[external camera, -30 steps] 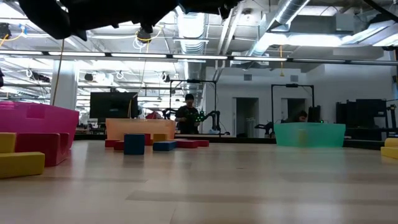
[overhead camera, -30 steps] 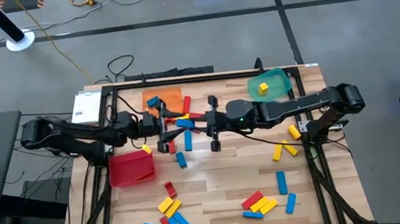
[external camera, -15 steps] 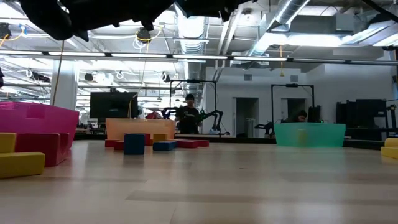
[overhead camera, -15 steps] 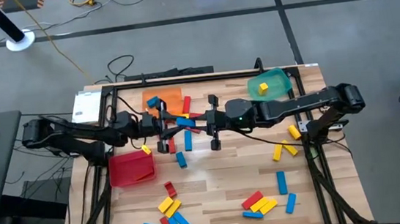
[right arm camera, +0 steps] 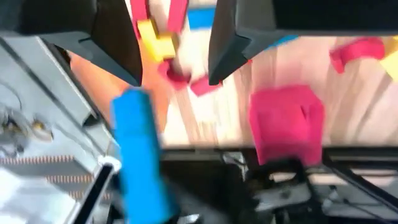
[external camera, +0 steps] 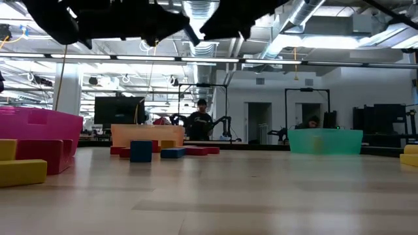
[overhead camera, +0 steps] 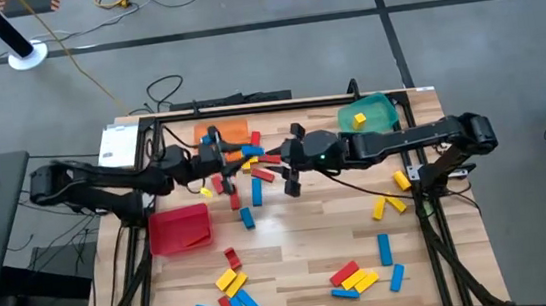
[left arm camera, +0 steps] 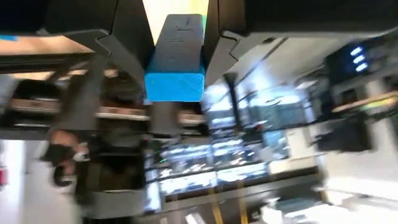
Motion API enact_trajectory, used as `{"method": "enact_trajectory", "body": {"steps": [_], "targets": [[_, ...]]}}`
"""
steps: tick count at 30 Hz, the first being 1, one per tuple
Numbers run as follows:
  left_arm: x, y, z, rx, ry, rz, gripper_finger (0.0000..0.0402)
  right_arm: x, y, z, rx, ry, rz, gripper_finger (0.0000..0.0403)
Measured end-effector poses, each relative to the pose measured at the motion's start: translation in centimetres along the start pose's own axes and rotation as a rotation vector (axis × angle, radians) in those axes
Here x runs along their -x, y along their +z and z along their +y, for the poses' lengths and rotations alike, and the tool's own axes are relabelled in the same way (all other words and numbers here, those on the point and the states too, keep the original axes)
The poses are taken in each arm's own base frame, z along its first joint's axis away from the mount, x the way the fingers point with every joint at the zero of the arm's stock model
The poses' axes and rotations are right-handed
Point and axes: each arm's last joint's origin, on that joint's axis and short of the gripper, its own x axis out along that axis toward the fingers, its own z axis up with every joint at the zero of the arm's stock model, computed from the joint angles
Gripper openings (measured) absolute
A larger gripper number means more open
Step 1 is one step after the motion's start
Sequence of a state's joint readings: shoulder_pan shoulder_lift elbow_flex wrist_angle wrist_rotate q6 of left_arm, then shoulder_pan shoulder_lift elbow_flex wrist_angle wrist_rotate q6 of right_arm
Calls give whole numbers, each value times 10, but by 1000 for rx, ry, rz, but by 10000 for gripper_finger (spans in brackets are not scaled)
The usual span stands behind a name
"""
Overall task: Sort blocks
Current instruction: Put the blue block into the orange bin
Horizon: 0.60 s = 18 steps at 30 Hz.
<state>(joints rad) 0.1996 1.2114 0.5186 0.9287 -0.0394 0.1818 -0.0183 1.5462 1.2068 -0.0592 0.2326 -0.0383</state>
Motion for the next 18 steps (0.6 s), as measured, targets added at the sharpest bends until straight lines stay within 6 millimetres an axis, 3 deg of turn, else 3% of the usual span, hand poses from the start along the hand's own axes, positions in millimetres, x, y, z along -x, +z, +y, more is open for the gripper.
{"method": "enact_trajectory", "body": {"steps": [7, 12, 18], "targets": [[4, -15, 40, -9, 258, 148, 104, -1, -9, -5, -32, -42, 93, 205], [3, -40, 72, 29, 418, 307, 104, -2, -12, -3, -24, -63, 109, 205], [-14, -67, 102, 139, 506, 453, 104, -11, -18, -1, -29, -64, 134, 205]]}}
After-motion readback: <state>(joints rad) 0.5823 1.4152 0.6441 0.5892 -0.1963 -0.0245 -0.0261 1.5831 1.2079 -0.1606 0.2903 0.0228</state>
